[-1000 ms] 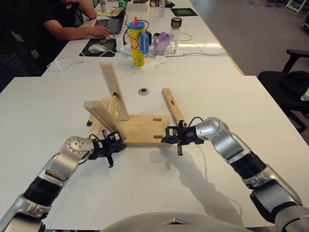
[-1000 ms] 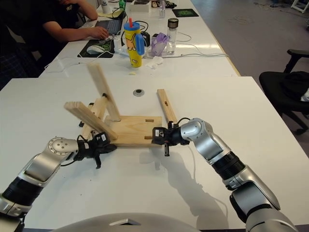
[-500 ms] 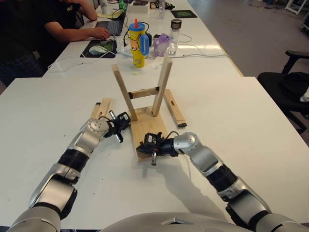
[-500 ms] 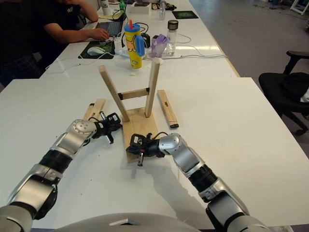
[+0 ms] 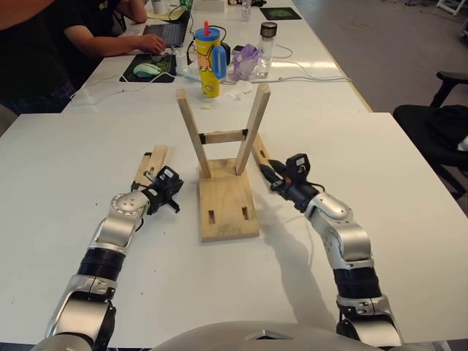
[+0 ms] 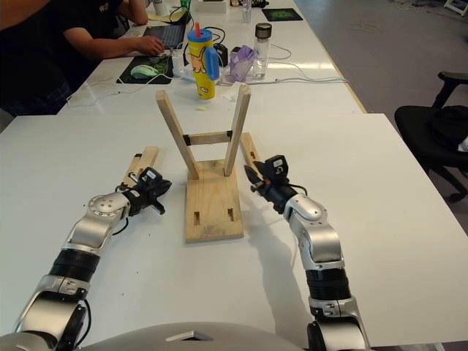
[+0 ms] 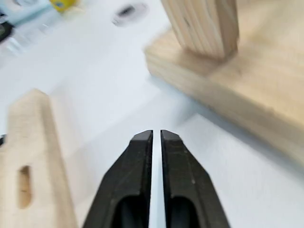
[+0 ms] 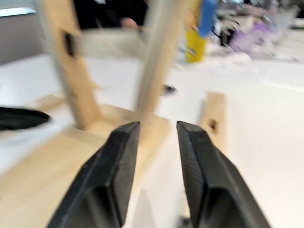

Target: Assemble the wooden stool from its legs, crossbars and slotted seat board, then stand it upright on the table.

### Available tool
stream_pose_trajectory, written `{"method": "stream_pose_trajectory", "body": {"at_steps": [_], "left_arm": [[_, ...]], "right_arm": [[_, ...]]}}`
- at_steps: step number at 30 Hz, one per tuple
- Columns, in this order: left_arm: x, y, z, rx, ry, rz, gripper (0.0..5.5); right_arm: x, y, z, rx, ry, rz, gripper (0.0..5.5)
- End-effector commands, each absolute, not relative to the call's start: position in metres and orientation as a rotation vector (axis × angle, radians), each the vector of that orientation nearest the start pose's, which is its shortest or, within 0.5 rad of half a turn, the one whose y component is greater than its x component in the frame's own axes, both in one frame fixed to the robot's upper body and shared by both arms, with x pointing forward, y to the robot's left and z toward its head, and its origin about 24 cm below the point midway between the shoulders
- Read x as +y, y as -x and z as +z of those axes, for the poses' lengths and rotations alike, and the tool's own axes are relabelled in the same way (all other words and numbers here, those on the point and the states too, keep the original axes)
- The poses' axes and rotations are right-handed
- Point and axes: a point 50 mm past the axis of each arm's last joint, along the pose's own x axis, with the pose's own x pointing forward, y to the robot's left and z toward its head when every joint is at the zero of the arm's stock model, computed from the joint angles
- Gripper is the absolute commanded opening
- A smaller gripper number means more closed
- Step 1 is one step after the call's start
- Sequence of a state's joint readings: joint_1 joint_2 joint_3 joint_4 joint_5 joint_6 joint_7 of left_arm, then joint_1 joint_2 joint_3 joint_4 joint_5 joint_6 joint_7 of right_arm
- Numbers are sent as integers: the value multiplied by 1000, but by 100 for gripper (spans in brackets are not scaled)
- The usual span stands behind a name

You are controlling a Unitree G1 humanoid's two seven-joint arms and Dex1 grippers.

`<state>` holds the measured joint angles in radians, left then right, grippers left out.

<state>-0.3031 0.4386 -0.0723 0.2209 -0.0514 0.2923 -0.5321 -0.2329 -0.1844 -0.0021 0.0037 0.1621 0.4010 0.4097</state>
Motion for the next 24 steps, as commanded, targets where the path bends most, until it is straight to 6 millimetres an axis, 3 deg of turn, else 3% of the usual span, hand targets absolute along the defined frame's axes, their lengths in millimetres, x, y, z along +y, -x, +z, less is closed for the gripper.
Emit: {"method": "stream_pose_trajectory", "body": {"at_steps": [1, 5, 12, 18, 24], "left_arm": [[217, -312, 98, 110, -187, -376, 99], [231, -318, 121, 27, -157, -304, 152], [244, -318, 115, 51, -122, -264, 263], [248, -316, 109, 67, -97, -246, 266], [248, -318, 108, 72, -104, -237, 266]], "right_arm": [[-160, -320, 60, 212, 69, 361, 213], [-161, -328, 47, 278, 79, 350, 270], [-156, -331, 40, 354, 46, 412, 385], [-155, -334, 45, 364, -6, 449, 389], [-146, -335, 34, 463, 53, 422, 389]]}}
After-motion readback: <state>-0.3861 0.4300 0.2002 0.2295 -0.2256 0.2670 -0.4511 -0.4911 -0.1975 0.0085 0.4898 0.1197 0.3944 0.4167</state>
